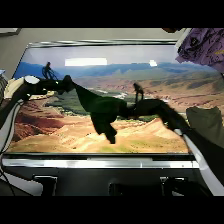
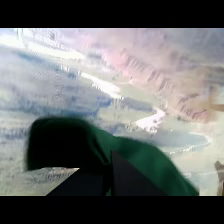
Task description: Fold the clothes and pants, and hang the long-sleeved shirts on hangers.
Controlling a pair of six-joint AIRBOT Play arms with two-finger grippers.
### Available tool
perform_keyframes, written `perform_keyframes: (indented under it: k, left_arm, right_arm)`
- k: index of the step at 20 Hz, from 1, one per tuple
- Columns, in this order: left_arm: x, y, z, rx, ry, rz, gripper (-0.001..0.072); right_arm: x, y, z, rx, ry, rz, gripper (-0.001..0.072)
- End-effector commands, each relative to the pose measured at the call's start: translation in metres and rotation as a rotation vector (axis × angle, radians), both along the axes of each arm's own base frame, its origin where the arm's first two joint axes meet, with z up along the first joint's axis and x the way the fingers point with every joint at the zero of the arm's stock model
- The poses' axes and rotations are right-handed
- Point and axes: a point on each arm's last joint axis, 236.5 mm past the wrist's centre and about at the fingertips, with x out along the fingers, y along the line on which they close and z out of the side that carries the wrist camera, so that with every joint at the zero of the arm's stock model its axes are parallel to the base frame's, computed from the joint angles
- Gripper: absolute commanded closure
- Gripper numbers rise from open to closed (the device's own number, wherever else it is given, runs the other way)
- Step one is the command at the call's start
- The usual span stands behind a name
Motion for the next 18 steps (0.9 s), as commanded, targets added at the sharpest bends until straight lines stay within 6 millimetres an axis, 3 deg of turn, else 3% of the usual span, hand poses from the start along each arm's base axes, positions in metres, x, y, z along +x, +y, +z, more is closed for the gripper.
perform_keyframes:
  k: [1,3,5,7,10,12,14,16,18]
  left_arm:
    - [0.001,0.05,0.084,0.142,-0.14,0.04,0.0692]
    - [-0.009,0.08,0.156,0.252,-0.262,0.09,0.0692]
    - [-0.035,0.102,0.238,0.348,-0.407,0.154,0.0692]
    - [-0.075,0.115,0.308,0.421,-0.533,0.231,0.0692]
    - [-0.15,0.134,0.381,0.508,-0.647,0.368,0.0692]
    - [-0.202,0.148,0.412,0.566,-0.689,0.458,0.0692]
    - [-0.245,0.157,0.427,0.593,-0.699,0.53,0.0691]
    - [-0.274,0.159,0.426,0.591,-0.666,0.56,0.0691]
    - [-0.286,0.157,0.417,0.591,-0.627,0.552,0.0691]
  right_arm:
    - [0.041,-0.075,0.113,-0.056,-0.254,-0.091,0.0688]
    - [0.047,-0.114,0.195,-0.098,-0.427,-0.139,0.0688]
    - [0.036,-0.144,0.268,-0.15,-0.58,-0.179,0.0687]
    - [0.011,-0.165,0.324,-0.211,-0.703,-0.208,0.0687]
    - [-0.038,-0.192,0.382,-0.314,-0.834,-0.276,0.0687]
    - [-0.074,-0.21,0.414,-0.359,-0.917,-0.347,0.0687]
    - [-0.101,-0.226,0.439,-0.361,-0.983,-0.433,0.0687]
    - [-0.117,-0.236,0.459,-0.34,-1.041,-0.505,0.0686]
    - [-0.112,-0.243,0.47,-0.324,-1.071,-0.559,0.0686]
